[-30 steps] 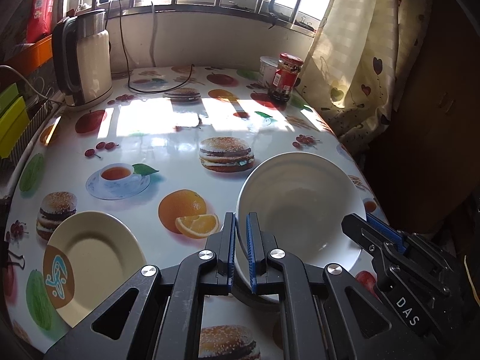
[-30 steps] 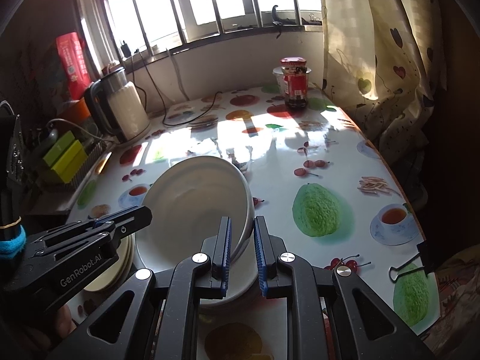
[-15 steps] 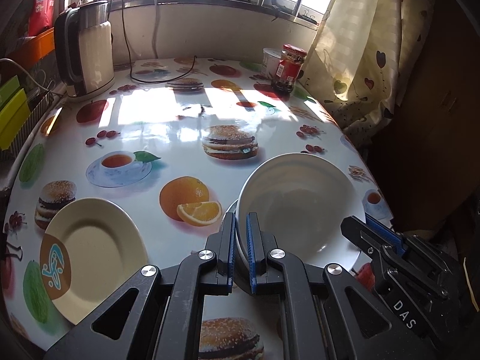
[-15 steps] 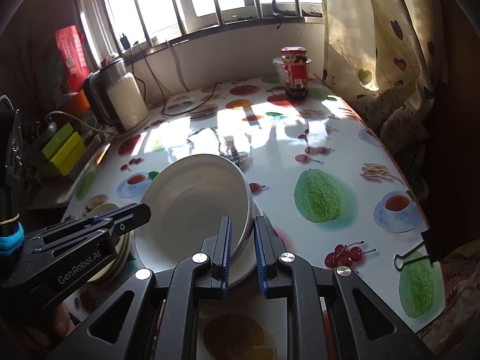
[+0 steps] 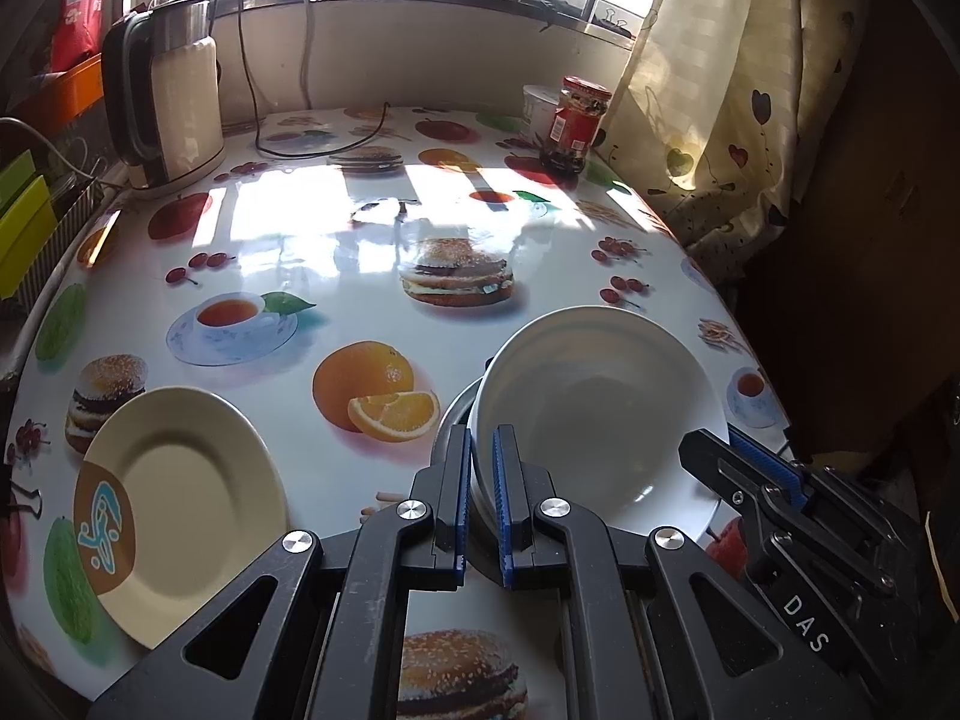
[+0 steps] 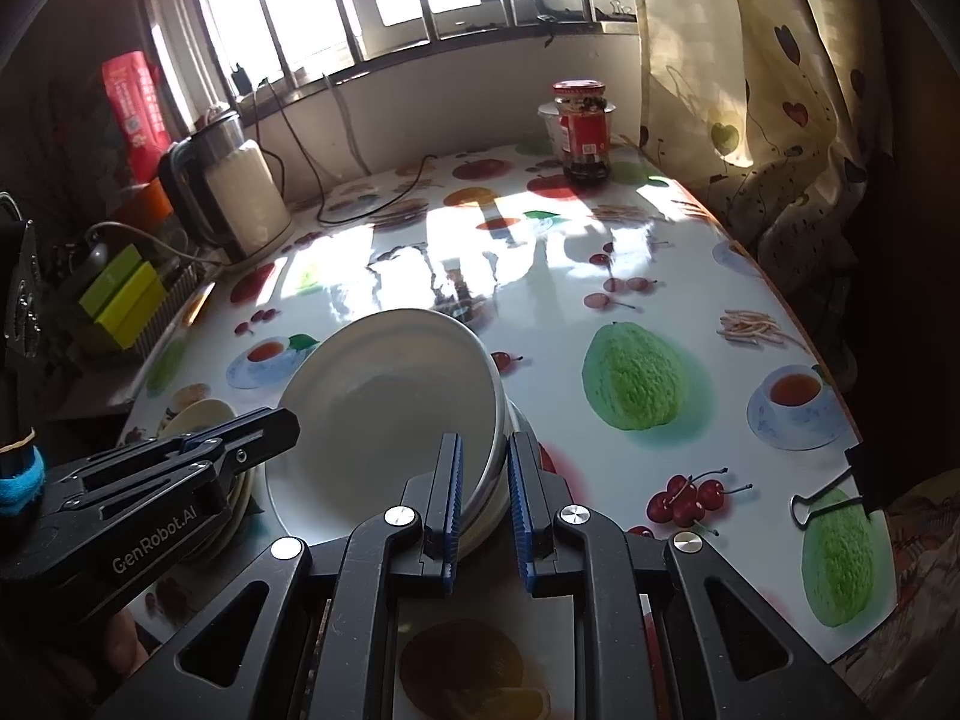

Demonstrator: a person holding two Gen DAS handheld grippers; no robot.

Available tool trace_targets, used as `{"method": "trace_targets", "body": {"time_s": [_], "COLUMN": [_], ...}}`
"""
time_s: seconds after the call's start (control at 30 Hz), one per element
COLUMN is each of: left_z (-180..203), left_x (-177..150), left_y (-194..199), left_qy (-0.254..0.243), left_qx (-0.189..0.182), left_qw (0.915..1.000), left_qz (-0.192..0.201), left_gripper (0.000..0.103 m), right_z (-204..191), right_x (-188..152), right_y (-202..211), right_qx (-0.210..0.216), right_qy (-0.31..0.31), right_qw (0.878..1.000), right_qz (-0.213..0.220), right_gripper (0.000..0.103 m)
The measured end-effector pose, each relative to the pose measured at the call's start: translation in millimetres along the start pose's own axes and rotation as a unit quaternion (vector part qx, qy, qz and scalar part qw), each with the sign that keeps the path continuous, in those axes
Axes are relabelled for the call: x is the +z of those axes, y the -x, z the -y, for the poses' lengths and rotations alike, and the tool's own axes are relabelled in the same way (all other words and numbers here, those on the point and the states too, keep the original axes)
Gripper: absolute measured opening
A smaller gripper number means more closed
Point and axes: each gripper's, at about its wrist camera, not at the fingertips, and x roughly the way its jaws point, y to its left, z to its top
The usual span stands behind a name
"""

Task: Organize plates and bowls
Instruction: 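Carry the white bowl over the steel bowl and lower it inside, then open both tools to release the white bowl into the steel bowl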

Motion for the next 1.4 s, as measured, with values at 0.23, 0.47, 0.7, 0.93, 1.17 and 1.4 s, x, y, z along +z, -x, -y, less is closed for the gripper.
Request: {"method": "trace_targets", "body": {"time_s": [0.23, 0.47, 0.7, 0.93, 1.17, 1.4], "left_z": [-0.8, 0.2, 0.5, -0.2, 0.1, 0.7], "left_x": [-1.1, -2.7, -2.7, -2.7, -3.4, -3.8], "left_y": [-3.5, -6.2, -6.6, -6.6, -6.5, -5.0], "left_qy": [0.0, 0.0, -0.002, -0.002, 0.0, -0.002], "left_qx": [0.0, 0.001, 0.003, 0.002, 0.001, 0.0], "left_qw": [1.0, 1.0, 1.0, 1.0, 1.0, 1.0], "left_qz": [-0.004, -0.007, -0.006, -0.006, -0.006, -0.005], "left_gripper": [0.007, 0.007, 0.007, 0.007, 0.007, 0.008], "right_z": [1.5, 2.3, 2.8, 3.3, 3.6, 3.9], "right_x": [-1.3, -1.9, -3.2, -3.5, -2.6, -4.5], "right_y": [-2.3, -3.8, -4.9, -5.1, -5.1, -5.2], "right_qx": [0.0, -0.001, -0.001, -0.001, -0.001, 0.001], "right_qy": [-0.002, -0.003, -0.004, -0.004, -0.004, -0.006], "right_qw": [1.0, 1.0, 1.0, 1.0, 1.0, 1.0], "right_qz": [-0.003, -0.005, -0.005, -0.006, -0.006, -0.002], "right_gripper": [0.015, 0.015, 0.016, 0.016, 0.016, 0.031]}}
